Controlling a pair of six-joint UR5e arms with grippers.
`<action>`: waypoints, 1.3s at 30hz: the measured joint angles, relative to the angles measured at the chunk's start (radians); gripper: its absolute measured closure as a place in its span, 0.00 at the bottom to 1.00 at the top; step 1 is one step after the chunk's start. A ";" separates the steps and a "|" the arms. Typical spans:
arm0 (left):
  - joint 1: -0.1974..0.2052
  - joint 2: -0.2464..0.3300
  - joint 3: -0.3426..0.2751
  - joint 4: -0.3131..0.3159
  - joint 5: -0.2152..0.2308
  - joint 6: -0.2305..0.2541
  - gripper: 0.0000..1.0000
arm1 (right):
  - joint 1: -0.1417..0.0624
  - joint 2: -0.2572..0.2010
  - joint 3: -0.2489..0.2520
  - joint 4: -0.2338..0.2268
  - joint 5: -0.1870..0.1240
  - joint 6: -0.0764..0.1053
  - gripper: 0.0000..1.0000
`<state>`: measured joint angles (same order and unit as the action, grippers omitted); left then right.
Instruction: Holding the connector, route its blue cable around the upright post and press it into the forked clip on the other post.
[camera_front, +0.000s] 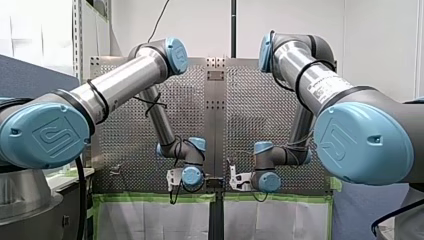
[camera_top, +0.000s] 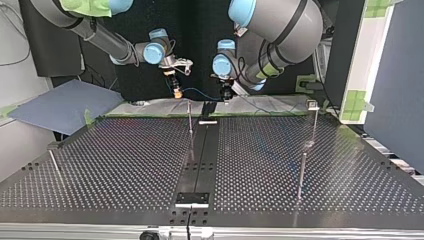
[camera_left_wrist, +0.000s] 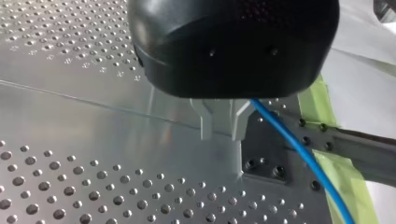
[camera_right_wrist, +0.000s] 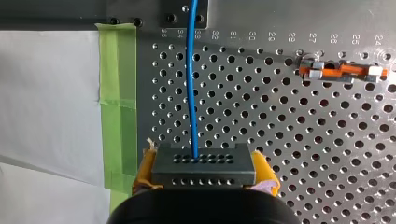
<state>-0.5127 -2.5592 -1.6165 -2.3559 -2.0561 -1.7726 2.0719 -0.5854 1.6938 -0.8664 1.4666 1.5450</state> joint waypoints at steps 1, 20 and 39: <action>0.000 0.000 0.000 0.000 0.001 -0.001 0.78 | 0.000 0.000 0.000 0.000 0.000 0.000 1.00; -0.007 0.001 0.000 -0.009 -0.028 -0.005 1.00 | -0.003 0.000 0.000 0.006 0.000 0.000 1.00; -0.031 0.033 -0.013 -0.010 -0.068 -0.003 1.00 | -0.015 0.000 -0.001 0.007 0.004 0.001 1.00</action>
<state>-0.5436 -2.5266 -1.6290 -2.3662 -2.1246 -1.7751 2.0569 -0.5855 1.6931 -0.8597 1.4705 1.5459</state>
